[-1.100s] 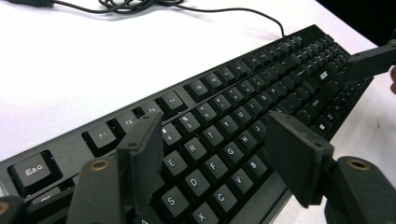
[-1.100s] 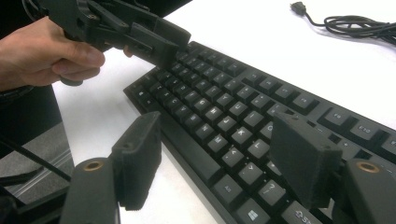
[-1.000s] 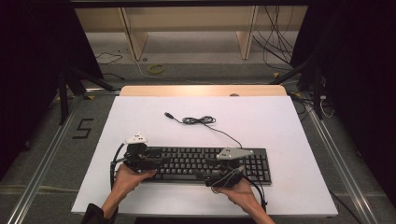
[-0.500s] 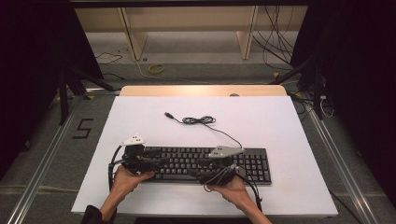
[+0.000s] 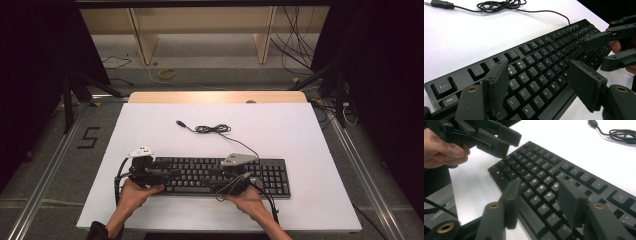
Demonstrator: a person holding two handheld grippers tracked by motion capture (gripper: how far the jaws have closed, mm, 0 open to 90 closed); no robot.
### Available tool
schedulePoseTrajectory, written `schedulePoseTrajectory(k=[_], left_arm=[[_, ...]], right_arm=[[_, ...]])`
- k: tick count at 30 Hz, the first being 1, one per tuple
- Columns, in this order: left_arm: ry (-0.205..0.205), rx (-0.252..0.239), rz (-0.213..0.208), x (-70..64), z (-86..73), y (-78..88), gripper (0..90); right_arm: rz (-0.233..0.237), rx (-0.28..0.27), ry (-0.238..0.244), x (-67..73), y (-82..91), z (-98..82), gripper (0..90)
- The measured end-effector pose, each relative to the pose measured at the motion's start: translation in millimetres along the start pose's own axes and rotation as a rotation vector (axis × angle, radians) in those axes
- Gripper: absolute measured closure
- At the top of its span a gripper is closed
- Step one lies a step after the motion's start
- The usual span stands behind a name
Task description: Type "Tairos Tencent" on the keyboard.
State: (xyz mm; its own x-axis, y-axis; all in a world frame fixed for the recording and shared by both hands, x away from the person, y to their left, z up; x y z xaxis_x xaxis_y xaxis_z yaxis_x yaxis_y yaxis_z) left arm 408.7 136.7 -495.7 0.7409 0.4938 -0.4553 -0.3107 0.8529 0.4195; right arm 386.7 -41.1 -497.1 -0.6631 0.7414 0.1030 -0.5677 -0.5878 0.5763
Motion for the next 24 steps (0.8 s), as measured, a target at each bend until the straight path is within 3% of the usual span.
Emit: schedulePoseTrajectory(k=[14,24], left_arm=[[-0.012,-0.008,-0.002,-2.5,-3.2,2.1,32.5],[-0.02,-0.01,-0.01,-6.2,-7.7,2.6,32.4]], right_arm=[[-0.004,0.04,0.046,4.5,-16.2,-0.3,79.1],[0.0,0.077,0.086,12.3,-28.9,-4.1,86.3]])
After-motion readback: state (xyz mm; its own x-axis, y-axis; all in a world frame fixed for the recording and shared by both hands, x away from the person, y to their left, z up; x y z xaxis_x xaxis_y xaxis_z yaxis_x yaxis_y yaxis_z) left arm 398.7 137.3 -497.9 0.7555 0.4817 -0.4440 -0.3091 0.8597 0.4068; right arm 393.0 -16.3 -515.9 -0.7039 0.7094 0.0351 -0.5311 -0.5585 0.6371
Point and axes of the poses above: each handheld gripper's, and its own axes: y roughly backward along the jaws, z roughly out of its top, x roughly to its left, the point moved 8 cm from there along -y, roughly forward along the jaws, and after that the axes turned 14 degrees about -z, right-handed, at the moved point
